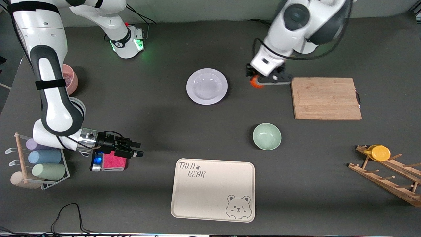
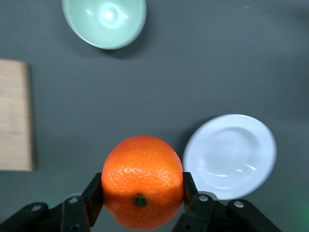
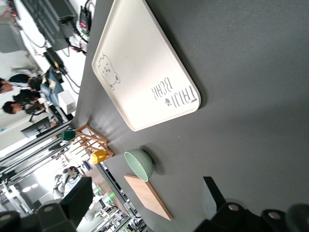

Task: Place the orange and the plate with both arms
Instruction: 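Grasp the orange with the left gripper and carry it toward the plate, then lower the orange onto the plate while the right gripper approaches the plate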

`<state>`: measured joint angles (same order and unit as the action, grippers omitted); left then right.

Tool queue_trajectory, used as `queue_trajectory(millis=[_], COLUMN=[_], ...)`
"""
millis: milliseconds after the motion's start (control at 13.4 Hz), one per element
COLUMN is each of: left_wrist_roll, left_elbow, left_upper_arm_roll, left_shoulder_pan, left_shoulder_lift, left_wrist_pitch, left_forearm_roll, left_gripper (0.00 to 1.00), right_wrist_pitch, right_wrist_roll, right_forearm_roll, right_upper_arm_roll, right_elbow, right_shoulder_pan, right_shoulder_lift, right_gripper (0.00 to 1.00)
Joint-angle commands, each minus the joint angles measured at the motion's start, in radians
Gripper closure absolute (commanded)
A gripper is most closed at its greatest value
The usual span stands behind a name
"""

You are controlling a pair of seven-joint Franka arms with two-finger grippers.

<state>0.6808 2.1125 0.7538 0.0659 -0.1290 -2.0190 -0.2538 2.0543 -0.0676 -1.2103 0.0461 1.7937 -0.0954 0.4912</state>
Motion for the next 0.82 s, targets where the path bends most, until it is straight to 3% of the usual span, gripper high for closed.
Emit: queue_trajectory(millis=[0, 75, 299, 748], left_wrist_roll=[0.216, 0.277, 0.477, 0.994], left_elbow=[-0.039, -0.032, -0.009, -0.046], left_upper_arm_roll=[0.144, 0.178, 0.191, 0.179], left_shoulder_pan=[0.002, -0.006, -0.093, -0.264], left_shoulder_lift=[0.086, 0.113, 0.230, 0.549], left_wrist_pitch=[-0.105, -0.150, -0.216, -0.326], left_forearm_roll=[0.008, 0.043, 0.247, 0.715], left_gripper=[1.00, 1.00, 1.00, 1.00], right_wrist_pitch=[0.046, 0.052, 0.061, 0.058], right_wrist_roll=[-0.177, -0.207, -0.479, -0.699], right_forearm_roll=[-0.121, -0.155, -0.241, -0.331], right_upper_arm_roll=[0.000, 0.000, 0.000, -0.002], right_elbow=[0.209, 0.284, 0.479, 0.654], right_shoulder_pan=[-0.006, -0.007, -0.012, -0.043], right_shoulder_lift=[-0.138, -0.173, -0.252, -0.276], right_gripper=[0.00, 0.00, 0.00, 0.00])
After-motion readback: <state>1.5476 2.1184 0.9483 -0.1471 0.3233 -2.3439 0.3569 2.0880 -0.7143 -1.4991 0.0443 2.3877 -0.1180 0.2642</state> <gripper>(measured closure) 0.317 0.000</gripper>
